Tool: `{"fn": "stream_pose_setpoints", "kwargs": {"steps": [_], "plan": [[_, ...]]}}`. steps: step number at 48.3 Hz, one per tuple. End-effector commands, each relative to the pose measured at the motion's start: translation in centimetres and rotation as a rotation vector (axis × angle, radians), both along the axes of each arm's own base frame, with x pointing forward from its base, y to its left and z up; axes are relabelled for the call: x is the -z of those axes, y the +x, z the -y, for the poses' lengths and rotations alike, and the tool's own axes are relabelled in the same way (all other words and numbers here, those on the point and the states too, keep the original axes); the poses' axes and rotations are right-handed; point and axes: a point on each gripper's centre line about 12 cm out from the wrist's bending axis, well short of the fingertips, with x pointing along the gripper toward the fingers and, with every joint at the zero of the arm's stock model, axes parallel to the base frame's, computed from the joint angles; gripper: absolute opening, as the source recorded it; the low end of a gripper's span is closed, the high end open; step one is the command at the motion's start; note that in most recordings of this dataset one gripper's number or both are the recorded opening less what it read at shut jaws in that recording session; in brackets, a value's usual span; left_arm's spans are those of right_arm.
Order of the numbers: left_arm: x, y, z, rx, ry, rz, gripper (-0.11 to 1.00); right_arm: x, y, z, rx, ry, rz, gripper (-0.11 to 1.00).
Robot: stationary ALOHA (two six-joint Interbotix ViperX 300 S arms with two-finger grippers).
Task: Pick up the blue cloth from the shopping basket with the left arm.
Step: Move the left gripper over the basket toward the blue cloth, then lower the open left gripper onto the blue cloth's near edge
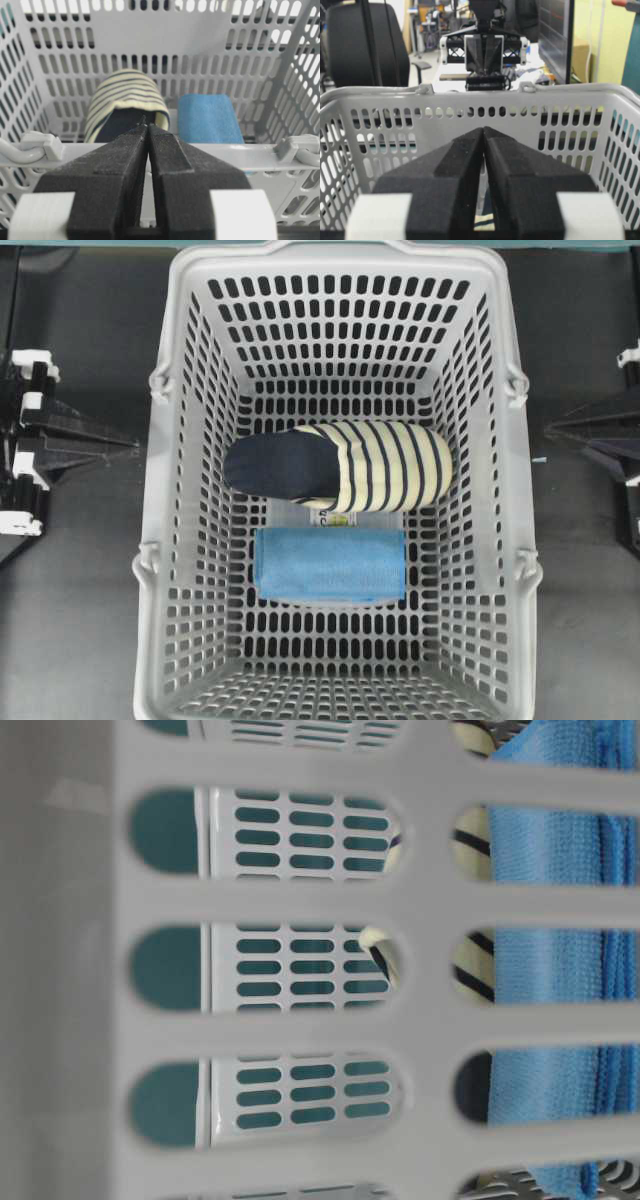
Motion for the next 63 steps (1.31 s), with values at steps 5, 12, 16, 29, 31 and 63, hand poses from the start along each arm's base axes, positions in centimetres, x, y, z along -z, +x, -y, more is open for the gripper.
{"fn": "stream_pose_setpoints", "kwargs": {"steps": [5, 12, 16, 29, 31, 63], "plan": [[-2.8, 0.9, 0.7, 0.035, 0.003, -0.072, 0.0, -0.5, 0.1, -0.1, -0.003, 0.014, 0.006, 0.06], [-4.7, 2.2, 1.3, 0.054, -0.003, -0.223, 0.0, -0.7, 0.3, -0.1, -0.005, 0.032, -0.025, 0.01], [-5.6, 3.1, 1.7, 0.064, 0.002, -0.324, 0.0, -0.7, 0.3, 0.0, -0.002, 0.034, -0.04, 0.01], [-7.9, 7.5, 2.4, 0.072, 0.029, -0.533, 0.0, -0.3, 0.6, 0.0, -0.002, 0.03, -0.129, 0.01], [-8.0, 8.2, 2.5, 0.071, 0.034, -0.562, 0.0, -0.2, 0.6, -0.1, -0.005, 0.03, -0.153, 0.01], [-4.3, 19.0, 3.6, 0.057, 0.04, -0.87, 0.59, 0.6, 0.4, -0.6, -0.031, 0.022, -0.249, 0.66]]}}
